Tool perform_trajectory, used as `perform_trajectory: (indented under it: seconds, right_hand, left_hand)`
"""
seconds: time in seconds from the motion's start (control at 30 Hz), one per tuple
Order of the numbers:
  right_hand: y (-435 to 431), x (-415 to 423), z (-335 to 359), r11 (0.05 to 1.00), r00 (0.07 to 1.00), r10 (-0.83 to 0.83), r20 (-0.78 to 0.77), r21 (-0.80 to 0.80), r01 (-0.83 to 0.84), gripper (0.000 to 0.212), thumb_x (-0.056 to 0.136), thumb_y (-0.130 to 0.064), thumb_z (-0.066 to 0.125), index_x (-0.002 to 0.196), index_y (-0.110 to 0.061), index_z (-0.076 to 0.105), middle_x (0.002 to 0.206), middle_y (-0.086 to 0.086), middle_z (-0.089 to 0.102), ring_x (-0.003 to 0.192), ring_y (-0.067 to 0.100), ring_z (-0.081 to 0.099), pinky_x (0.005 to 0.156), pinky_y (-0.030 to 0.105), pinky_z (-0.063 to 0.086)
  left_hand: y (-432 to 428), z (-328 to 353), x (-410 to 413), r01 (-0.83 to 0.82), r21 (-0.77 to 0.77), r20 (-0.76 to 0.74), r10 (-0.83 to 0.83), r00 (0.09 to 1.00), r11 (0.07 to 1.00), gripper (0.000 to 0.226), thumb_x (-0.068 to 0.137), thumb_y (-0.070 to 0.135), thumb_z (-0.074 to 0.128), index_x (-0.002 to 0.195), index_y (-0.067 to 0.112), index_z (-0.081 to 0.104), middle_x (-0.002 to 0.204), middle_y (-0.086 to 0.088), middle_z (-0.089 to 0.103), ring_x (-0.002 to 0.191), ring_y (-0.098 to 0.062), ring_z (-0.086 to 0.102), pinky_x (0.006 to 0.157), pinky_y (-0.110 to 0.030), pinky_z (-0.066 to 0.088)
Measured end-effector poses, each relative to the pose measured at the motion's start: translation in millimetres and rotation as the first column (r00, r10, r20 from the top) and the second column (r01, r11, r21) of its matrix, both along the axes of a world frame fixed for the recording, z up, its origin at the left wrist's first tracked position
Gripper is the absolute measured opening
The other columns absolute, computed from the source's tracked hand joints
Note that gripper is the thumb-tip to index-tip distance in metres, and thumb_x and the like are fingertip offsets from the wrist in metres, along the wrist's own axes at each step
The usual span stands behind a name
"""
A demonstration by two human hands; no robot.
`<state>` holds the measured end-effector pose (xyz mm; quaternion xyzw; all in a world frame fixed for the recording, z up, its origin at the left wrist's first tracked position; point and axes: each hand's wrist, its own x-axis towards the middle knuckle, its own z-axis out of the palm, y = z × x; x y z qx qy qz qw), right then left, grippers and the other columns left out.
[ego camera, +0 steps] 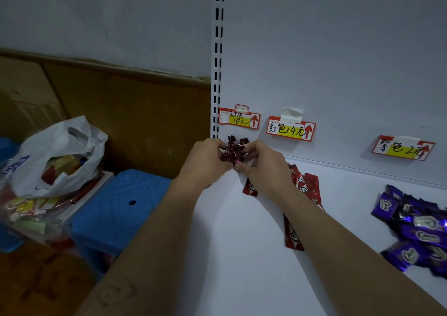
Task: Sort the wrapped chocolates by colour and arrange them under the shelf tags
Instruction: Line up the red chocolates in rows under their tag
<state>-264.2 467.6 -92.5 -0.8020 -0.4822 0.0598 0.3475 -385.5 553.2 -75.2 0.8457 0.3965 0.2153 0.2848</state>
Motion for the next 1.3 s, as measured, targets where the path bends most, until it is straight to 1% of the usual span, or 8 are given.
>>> perform_trajectory:
  seconds: [0.1, 0.27, 0.37, 0.63, 0.83, 1.0, 1.1, 1.3]
  right_hand:
    - [-1, -1, 1, 1.000, 1.000, 0.013, 0.008, 0.001, -0.013, 0.036, 0.079, -0.037, 0.076, 0.107, -0.023, 0.059, 0.098, -0.010, 0.067, 0.090, 0.013, 0.061, 0.078, 0.031, 0.047]
    - [-3, 0, 6, 0.999, 0.999, -0.008, 0.034, 0.052, 0.006, 0.046, 0.073, -0.045, 0.079, 0.106, -0.024, 0.055, 0.101, -0.009, 0.061, 0.097, 0.016, 0.057, 0.092, 0.043, 0.047]
    - [-3, 7, 7, 0.999, 0.997, -0.023, 0.079, 0.042, 0.020, 0.056, 0.078, -0.043, 0.074, 0.125, -0.023, 0.053, 0.113, -0.007, 0.062, 0.110, 0.017, 0.055, 0.100, 0.043, 0.042]
    - [6, 14, 5, 0.994, 0.987, 0.057, 0.149, -0.105, -0.042, 0.062, 0.087, -0.037, 0.065, 0.143, -0.025, 0.040, 0.128, -0.007, 0.061, 0.122, 0.018, 0.050, 0.101, 0.036, 0.026]
    - [6, 13, 0, 0.996, 0.988, 0.051, 0.148, -0.085, -0.038, 0.060, 0.087, -0.035, 0.065, 0.141, -0.027, 0.040, 0.122, -0.008, 0.064, 0.118, 0.017, 0.052, 0.098, 0.035, 0.025]
    - [2, 9, 10, 0.996, 0.978, 0.043, 0.204, -0.088, -0.026, 0.066, 0.085, -0.038, 0.067, 0.143, -0.024, 0.038, 0.127, -0.008, 0.061, 0.122, 0.016, 0.049, 0.102, 0.036, 0.026]
    - [-6, 14, 34, 0.999, 0.978, 0.019, 0.209, -0.038, -0.012, 0.051, 0.085, -0.036, 0.068, 0.132, -0.024, 0.054, 0.119, -0.008, 0.065, 0.116, 0.014, 0.055, 0.108, 0.039, 0.034]
    - [-49, 35, 88, 0.999, 0.983, -0.053, 0.177, -0.005, 0.054, 0.022, 0.085, -0.026, 0.068, 0.107, -0.027, 0.070, 0.095, -0.011, 0.068, 0.089, 0.010, 0.062, 0.088, 0.032, 0.051]
  left_hand:
    - [1, 0, -1, -0.001, 0.002, -0.022, 0.001, 1.000, 1.000, 0.056, 0.082, 0.023, 0.075, 0.133, 0.015, 0.052, 0.096, 0.006, 0.062, 0.078, -0.007, 0.058, 0.072, -0.023, 0.049]
    - [8, -3, -6, 0.013, -0.074, 0.026, -0.011, 1.000, 0.997, 0.085, 0.075, 0.035, 0.080, 0.145, 0.019, 0.035, 0.143, -0.001, 0.046, 0.127, -0.019, 0.046, 0.103, -0.039, 0.044]
    - [8, -4, -7, 0.058, -0.118, -0.006, -0.059, 0.998, 0.991, 0.085, 0.079, 0.031, 0.077, 0.149, 0.019, 0.029, 0.149, 0.000, 0.040, 0.135, -0.020, 0.039, 0.109, -0.040, 0.037]
    - [5, -6, -2, 0.161, -0.141, 0.065, -0.154, 0.986, 0.977, 0.053, 0.091, 0.012, 0.063, 0.141, 0.020, 0.045, 0.132, 0.000, 0.059, 0.125, -0.015, 0.049, 0.095, -0.022, 0.035]
    - [7, -11, 0, 0.148, -0.151, 0.043, -0.143, 0.989, 0.977, 0.056, 0.090, 0.017, 0.065, 0.142, 0.024, 0.044, 0.132, 0.000, 0.059, 0.125, -0.017, 0.049, 0.095, -0.025, 0.036]
    - [7, 0, -11, 0.076, -0.100, 0.006, -0.076, 0.997, 0.992, 0.081, 0.086, 0.026, 0.071, 0.151, 0.024, 0.023, 0.152, 0.001, 0.036, 0.137, -0.021, 0.035, 0.108, -0.038, 0.034]
    - [-6, 20, -10, 0.039, 0.039, 0.055, -0.041, 0.998, 0.998, 0.081, 0.084, 0.031, 0.072, 0.150, 0.030, 0.024, 0.152, 0.002, 0.033, 0.139, -0.020, 0.031, 0.111, -0.043, 0.032]
    - [-41, 42, 9, 0.194, 0.210, -0.008, -0.197, 0.980, 0.958, 0.052, 0.090, 0.036, 0.063, 0.139, 0.034, 0.044, 0.135, 0.008, 0.053, 0.121, -0.013, 0.049, 0.103, -0.038, 0.044]
